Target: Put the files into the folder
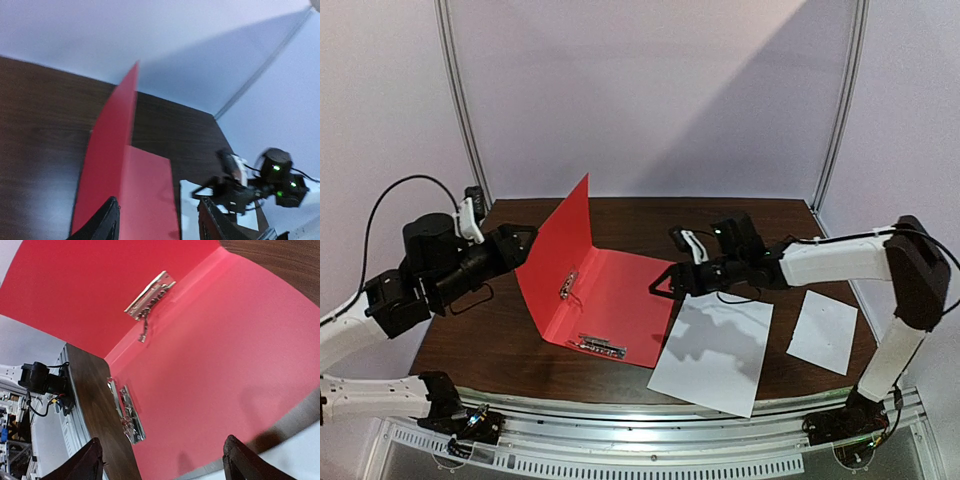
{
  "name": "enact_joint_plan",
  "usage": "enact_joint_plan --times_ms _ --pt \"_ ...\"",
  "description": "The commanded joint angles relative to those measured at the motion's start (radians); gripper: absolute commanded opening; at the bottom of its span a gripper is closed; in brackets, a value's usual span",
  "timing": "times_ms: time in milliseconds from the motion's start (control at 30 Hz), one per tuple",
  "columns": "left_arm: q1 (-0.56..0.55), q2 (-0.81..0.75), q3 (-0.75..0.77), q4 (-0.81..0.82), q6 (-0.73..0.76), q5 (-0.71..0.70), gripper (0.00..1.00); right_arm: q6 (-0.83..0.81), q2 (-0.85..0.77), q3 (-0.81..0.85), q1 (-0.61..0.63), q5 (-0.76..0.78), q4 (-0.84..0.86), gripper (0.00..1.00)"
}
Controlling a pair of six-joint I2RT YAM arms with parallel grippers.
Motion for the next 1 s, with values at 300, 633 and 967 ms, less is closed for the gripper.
enact_joint_plan --times_ms 300,633,967 --pt "-0.418 0.49 0.39 -0.136 0.383 -0.173 0.53 0.097 0.474 0.464 0.087 0.077 0.017 0.56" --pt "-0.476 0.71 0.464 -0.111 0.44 -0.02 0.49 0.093 0.477 0.338 0.086 0.139 0.007 0.34" --pt "-0.577 0.649 0.461 -0.183 0.454 0.029 0.49 0.079 0.434 0.374 0.083 -0.022 0.136 0.2"
